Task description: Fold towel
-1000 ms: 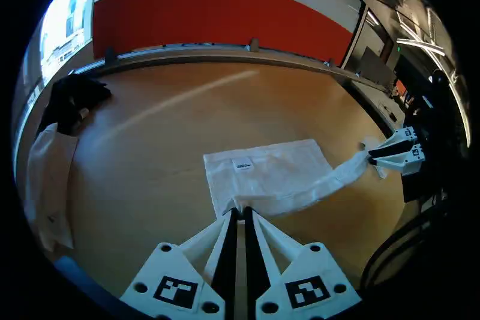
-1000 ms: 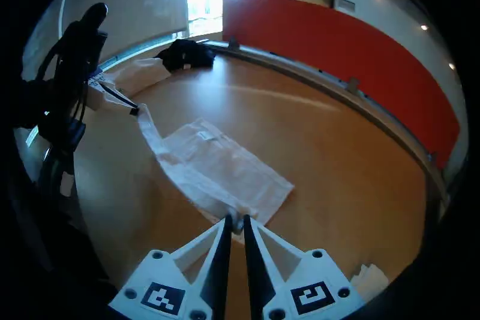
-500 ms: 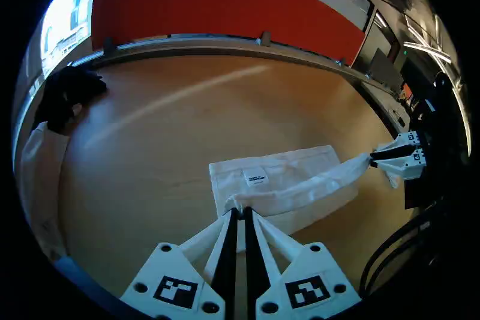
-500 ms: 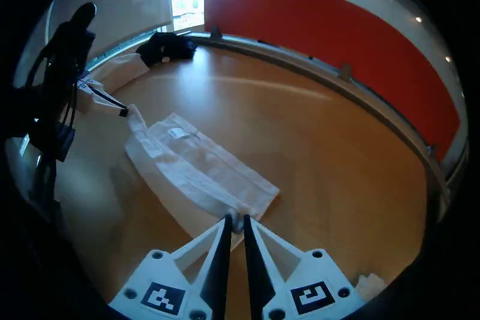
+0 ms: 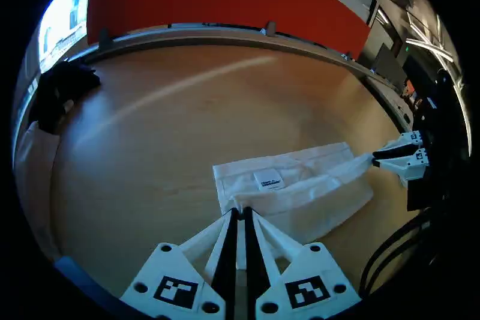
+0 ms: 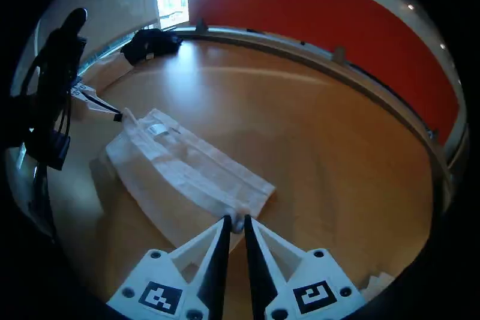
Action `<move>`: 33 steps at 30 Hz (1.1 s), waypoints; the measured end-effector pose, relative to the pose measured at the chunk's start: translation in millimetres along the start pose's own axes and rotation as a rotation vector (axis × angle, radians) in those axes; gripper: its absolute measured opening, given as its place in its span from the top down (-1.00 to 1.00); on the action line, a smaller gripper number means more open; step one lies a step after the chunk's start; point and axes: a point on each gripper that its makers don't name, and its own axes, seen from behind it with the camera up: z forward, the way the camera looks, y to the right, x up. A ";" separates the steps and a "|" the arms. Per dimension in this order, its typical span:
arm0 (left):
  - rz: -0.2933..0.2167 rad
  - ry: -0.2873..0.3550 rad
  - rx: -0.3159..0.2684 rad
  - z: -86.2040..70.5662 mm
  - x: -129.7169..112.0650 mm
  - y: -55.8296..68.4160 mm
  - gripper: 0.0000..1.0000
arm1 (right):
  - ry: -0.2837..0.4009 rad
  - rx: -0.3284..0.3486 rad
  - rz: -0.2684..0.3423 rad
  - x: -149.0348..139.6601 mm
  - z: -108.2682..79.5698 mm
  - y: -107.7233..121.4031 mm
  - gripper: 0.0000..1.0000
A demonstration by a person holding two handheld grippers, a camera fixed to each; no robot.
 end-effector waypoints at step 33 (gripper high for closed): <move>0.014 0.027 0.075 -9.6 2.7 -18.7 -0.88 | 0.031 -0.052 -0.005 -4.8 -9.3 4.1 -0.92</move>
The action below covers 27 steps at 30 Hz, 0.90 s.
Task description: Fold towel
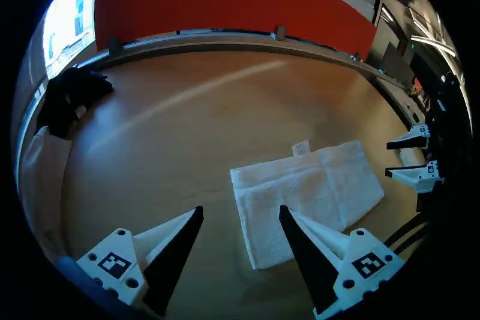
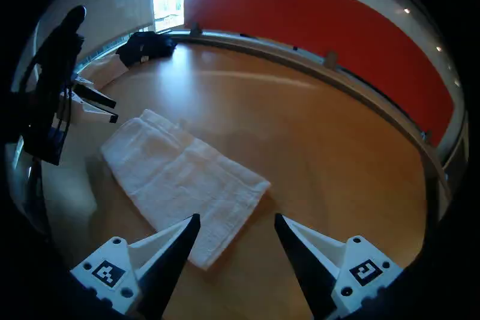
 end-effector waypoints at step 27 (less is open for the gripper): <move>-0.076 0.048 0.109 -64.8 -38.8 -21.0 -0.88 | -0.021 0.082 -0.090 -25.7 -13.7 -25.1 -0.92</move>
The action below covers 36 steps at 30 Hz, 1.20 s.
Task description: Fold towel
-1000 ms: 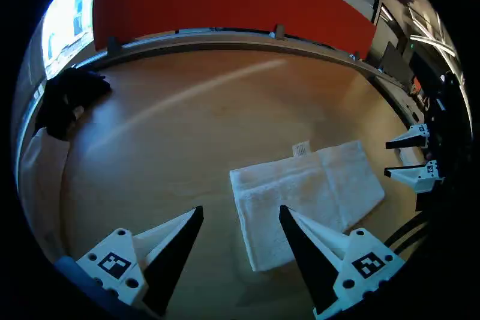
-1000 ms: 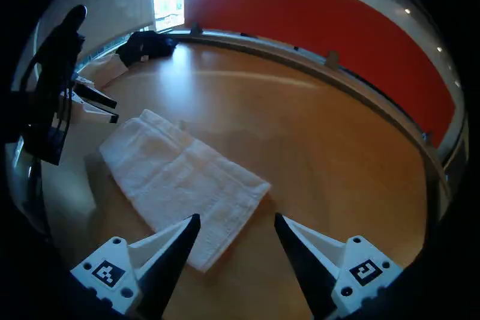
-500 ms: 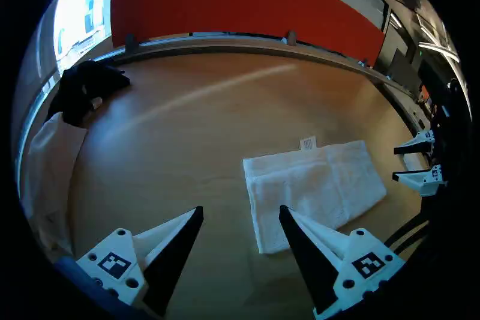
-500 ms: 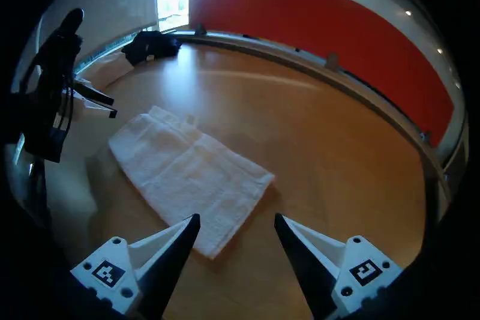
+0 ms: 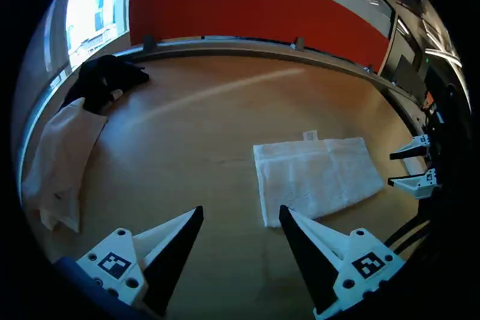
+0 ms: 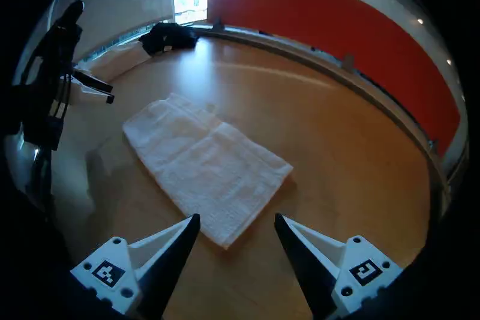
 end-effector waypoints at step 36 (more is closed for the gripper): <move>-0.093 0.014 0.101 -88.8 -49.4 -28.7 -0.88 | -0.120 0.101 -0.081 -39.0 15.5 -12.2 0.59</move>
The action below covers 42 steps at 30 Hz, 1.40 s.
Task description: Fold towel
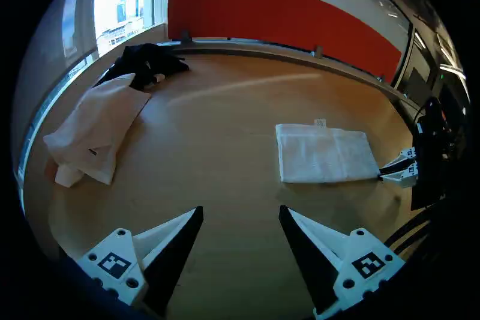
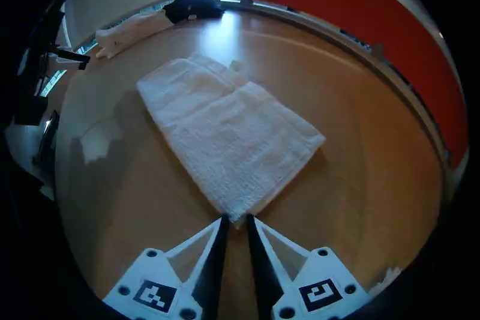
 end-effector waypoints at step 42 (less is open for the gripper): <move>-0.048 0.048 -0.004 -31.8 9.5 -8.6 -0.87 | 0.187 -0.021 -0.254 168.1 -37.0 -13.1 0.91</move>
